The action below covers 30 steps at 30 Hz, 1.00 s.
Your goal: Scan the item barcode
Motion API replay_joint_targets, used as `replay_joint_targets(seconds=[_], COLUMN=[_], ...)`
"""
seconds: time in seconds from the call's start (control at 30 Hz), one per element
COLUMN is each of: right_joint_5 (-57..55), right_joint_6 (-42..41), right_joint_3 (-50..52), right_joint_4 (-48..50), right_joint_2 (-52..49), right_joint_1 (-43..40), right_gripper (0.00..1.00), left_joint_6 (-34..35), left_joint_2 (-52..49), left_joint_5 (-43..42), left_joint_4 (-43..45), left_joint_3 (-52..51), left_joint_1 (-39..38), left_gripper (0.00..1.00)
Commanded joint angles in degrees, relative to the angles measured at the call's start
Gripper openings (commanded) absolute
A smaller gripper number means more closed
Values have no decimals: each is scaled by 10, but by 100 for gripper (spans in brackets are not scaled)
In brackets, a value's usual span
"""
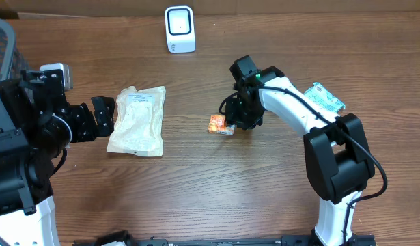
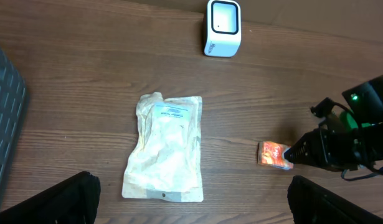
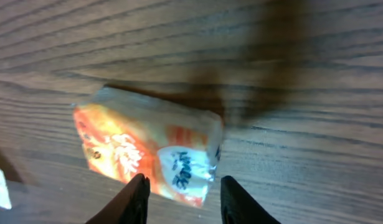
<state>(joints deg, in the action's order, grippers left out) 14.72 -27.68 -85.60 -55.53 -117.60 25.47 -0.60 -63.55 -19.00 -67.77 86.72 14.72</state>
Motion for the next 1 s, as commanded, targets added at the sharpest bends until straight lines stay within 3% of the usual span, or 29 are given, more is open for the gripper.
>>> replay_joint_targets(seconds=[0.0,0.23,0.53,0.87,0.97], right_joint_5=[4,5,21,75,66], right_joint_6=[-22,-24,-23,18,42], right_joint_3=[18,24,24,23,10], right_joint_4=[10,19,8,-1,-11], right_joint_2=[-2,-2,-2,-2,0], right_joint_1=[-4,-4,19,126,134], right_gripper=[34,31,16,17,23], left_joint_6=[-11,-11,-11,-11,-11], left_joint_2=[-3,-6,-12,-23,-26], left_joint_5=[1,1,1,1,1], left_joint_4=[0,0,0,0,0], left_joint_3=[10,10,10,10,10], left_joint_1=[3,3,3,3,3], left_gripper=[100,100,100,100,100])
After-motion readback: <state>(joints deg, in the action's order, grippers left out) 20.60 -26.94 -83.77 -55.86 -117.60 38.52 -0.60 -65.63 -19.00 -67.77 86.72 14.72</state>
